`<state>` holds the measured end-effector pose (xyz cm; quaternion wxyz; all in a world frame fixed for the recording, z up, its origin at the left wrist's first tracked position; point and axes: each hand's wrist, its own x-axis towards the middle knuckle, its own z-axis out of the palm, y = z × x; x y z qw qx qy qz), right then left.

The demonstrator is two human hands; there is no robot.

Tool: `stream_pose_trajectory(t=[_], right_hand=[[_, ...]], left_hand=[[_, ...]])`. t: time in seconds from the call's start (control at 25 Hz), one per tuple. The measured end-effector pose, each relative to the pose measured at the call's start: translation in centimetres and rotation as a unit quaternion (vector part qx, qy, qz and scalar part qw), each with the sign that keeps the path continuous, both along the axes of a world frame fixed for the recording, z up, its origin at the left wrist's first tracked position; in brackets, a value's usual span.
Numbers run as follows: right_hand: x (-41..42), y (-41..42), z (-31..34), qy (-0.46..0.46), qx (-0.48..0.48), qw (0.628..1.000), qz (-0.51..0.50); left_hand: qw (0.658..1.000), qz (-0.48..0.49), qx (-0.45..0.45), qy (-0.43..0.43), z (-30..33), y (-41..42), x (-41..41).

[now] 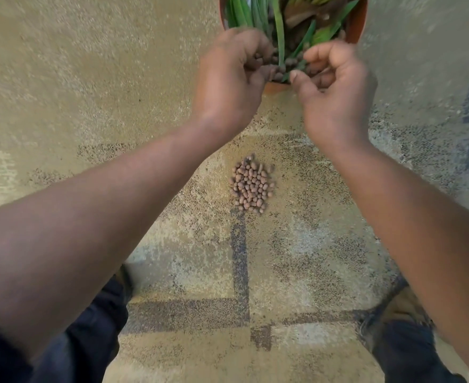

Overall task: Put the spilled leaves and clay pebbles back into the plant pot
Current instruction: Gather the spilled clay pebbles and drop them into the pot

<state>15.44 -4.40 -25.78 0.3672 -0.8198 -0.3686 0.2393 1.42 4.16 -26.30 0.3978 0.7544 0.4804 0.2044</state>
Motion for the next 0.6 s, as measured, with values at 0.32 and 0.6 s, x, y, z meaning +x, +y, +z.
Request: stream_pose_trajectory(t=[0.32,0.6], right_hand=[[-3.9,-7.9,-5.2,0.093,-0.292,0.944,0.119],[-7.1,-8.4,-8.7,0.011,-0.348,0.916,0.198]], left_hand=[[0.950,0.009,-0.248,0.187,-5.3,-7.7,-4.3],[0.933,-0.031,-0.242,0.263,-7.4,-10.9,-5.4]])
